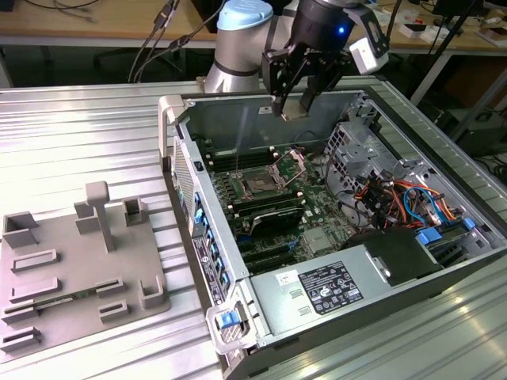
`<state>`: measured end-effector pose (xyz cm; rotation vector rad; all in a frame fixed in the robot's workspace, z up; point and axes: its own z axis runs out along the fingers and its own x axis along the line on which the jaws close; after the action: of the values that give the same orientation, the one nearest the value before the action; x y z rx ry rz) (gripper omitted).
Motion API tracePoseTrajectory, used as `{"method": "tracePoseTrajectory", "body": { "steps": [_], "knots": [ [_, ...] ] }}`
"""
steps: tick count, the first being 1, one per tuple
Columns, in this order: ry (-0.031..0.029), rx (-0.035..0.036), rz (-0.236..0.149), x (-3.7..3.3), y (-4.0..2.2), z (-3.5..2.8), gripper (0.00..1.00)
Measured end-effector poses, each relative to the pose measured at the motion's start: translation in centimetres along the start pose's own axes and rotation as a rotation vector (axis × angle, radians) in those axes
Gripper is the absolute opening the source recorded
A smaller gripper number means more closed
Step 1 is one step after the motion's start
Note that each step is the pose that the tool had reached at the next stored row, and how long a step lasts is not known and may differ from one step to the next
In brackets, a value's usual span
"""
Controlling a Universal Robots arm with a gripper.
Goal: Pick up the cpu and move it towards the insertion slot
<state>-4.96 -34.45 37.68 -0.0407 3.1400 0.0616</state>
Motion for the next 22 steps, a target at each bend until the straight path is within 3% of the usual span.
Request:
{"method": "tracePoseTrajectory", "body": {
  "steps": [2, 7, 14, 18, 22],
  "knots": [
    [-0.0001, 0.0, 0.003, -0.19, 0.8, 0.16, 0.55],
    [-0.0004, 0.0, 0.008, -0.78, 1.96, 0.43, 0.55],
    [-0.0003, 0.0, 0.008, -0.78, 2.07, 0.44, 0.55],
    [-0.0002, 0.0001, 0.008, 0.05, 2.33, 0.53, 0.55],
    [-0.0009, -0.0001, 0.023, 0.06, 2.82, 0.94, 0.55]
  ]
}}
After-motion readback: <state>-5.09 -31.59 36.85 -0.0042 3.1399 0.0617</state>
